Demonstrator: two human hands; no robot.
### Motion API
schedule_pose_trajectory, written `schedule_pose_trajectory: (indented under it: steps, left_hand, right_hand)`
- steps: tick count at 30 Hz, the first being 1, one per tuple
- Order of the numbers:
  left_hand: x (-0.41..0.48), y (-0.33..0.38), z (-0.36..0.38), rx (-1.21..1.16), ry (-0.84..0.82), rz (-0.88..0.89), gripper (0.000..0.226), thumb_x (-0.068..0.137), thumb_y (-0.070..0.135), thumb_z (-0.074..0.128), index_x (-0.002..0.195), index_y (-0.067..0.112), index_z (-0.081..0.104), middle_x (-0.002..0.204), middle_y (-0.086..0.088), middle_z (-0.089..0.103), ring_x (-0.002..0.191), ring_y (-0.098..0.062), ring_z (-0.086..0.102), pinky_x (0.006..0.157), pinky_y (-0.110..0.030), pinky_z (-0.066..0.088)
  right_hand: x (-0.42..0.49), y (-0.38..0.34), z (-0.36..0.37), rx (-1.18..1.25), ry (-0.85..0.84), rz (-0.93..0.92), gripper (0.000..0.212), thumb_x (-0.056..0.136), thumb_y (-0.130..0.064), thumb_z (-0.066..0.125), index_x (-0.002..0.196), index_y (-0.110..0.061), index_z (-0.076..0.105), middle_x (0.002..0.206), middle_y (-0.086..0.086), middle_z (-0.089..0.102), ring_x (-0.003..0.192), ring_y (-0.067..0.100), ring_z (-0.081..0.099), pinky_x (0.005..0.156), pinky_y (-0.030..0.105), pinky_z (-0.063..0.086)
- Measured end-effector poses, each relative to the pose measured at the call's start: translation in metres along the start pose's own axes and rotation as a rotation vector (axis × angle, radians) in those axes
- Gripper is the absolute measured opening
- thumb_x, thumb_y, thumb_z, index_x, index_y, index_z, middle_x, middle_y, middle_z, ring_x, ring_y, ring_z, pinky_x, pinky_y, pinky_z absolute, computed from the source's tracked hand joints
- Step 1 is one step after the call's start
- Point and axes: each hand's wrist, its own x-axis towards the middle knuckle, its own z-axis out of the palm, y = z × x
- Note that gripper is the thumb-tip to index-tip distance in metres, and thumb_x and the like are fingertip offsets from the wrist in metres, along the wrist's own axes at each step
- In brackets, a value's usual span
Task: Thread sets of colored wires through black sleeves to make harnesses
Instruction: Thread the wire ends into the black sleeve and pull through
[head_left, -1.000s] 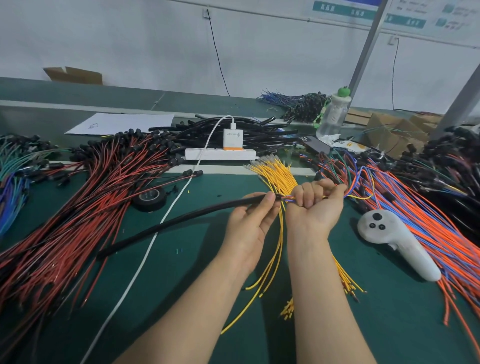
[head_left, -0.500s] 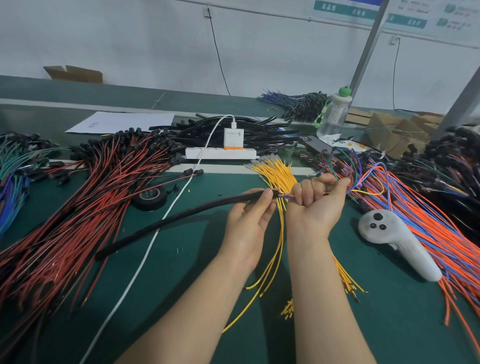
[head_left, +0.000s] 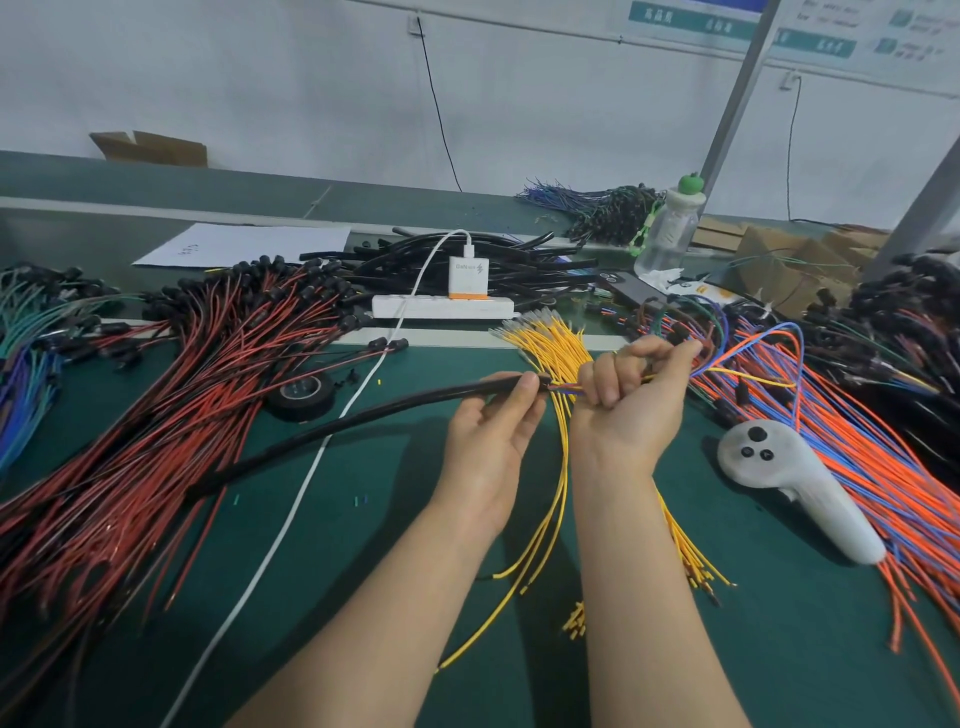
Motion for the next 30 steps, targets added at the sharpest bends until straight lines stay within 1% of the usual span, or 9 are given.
schedule_pose_trajectory:
  steps: [3,5,9,15,19,21,24,27,30]
  left_hand:
    - [0.001,0.001,-0.002,-0.010,-0.014,-0.018,0.007,0.088,0.002,0.059,0.095,0.004,0.058,0.084,-0.005,0.069,0.079,-0.008,0.068,0.072,-0.016,0.053]
    - [0.001,0.001,-0.003,0.030,-0.048,-0.033,0.006,0.088,0.003,0.059,0.093,0.005,0.059,0.085,-0.004,0.068,0.078,-0.008,0.067,0.071,-0.016,0.053]
    - [0.000,0.000,-0.004,0.136,-0.124,-0.062,0.005,0.087,0.003,0.059,0.089,0.008,0.060,0.080,-0.001,0.068,0.072,-0.007,0.066,0.068,-0.016,0.053]
    - [-0.003,0.002,-0.003,0.163,-0.162,-0.125,0.008,0.087,0.005,0.061,0.081,0.010,0.065,0.074,-0.001,0.068,0.068,-0.007,0.065,0.066,-0.016,0.054]
    - [-0.004,0.003,-0.003,0.167,-0.171,-0.151,0.009,0.088,0.005,0.060,0.081,0.009,0.065,0.072,0.000,0.069,0.067,-0.006,0.065,0.065,-0.015,0.054]
    - [-0.004,0.002,-0.002,0.184,-0.158,-0.133,0.006,0.087,0.005,0.061,0.083,0.008,0.065,0.073,0.000,0.069,0.069,-0.006,0.066,0.066,-0.015,0.053]
    - [-0.005,-0.002,-0.001,0.222,-0.115,-0.038,0.002,0.087,0.004,0.062,0.087,0.007,0.063,0.076,-0.001,0.070,0.073,-0.008,0.067,0.069,-0.016,0.053]
    - [-0.006,-0.005,0.000,0.255,-0.077,0.055,0.005,0.087,0.003,0.063,0.088,0.007,0.060,0.081,-0.003,0.070,0.077,-0.008,0.067,0.073,-0.016,0.053]
    - [-0.007,-0.008,0.001,0.298,-0.070,0.095,0.005,0.087,0.003,0.063,0.089,0.008,0.060,0.084,-0.004,0.068,0.080,-0.009,0.067,0.075,-0.018,0.053]
  right_hand:
    - [0.001,0.000,-0.001,0.014,0.006,0.015,0.050,0.104,-0.041,0.031,0.065,-0.014,0.045,0.044,-0.007,0.020,0.033,0.008,0.019,0.036,0.018,0.018]
    - [0.002,-0.001,-0.003,0.039,0.025,0.036,0.049,0.104,-0.041,0.031,0.066,-0.014,0.043,0.044,-0.007,0.019,0.034,0.008,0.018,0.036,0.019,0.017]
    - [0.006,-0.005,-0.007,0.077,0.087,0.062,0.048,0.104,-0.042,0.031,0.067,-0.013,0.043,0.045,-0.007,0.019,0.034,0.007,0.016,0.035,0.018,0.015]
    - [0.008,-0.007,-0.009,0.111,0.116,0.085,0.049,0.103,-0.042,0.032,0.067,-0.013,0.044,0.045,-0.007,0.020,0.034,0.007,0.016,0.035,0.019,0.013]
    - [0.009,-0.008,-0.010,0.106,0.125,0.079,0.049,0.104,-0.042,0.031,0.066,-0.013,0.043,0.044,-0.007,0.020,0.033,0.007,0.016,0.035,0.019,0.013]
    - [0.009,-0.008,-0.010,0.085,0.126,0.053,0.049,0.104,-0.042,0.031,0.066,-0.013,0.043,0.044,-0.007,0.020,0.033,0.007,0.016,0.035,0.018,0.013]
    - [0.008,-0.006,-0.008,0.058,0.112,0.016,0.048,0.104,-0.041,0.032,0.066,-0.014,0.042,0.045,-0.007,0.019,0.034,0.008,0.016,0.037,0.018,0.014]
    - [0.007,-0.004,-0.006,0.079,0.103,0.020,0.049,0.104,-0.041,0.031,0.065,-0.013,0.042,0.044,-0.006,0.018,0.033,0.008,0.016,0.037,0.017,0.014]
    - [0.004,-0.002,-0.005,0.080,0.102,0.036,0.049,0.104,-0.042,0.032,0.066,-0.013,0.043,0.044,-0.006,0.019,0.033,0.008,0.017,0.037,0.017,0.014]
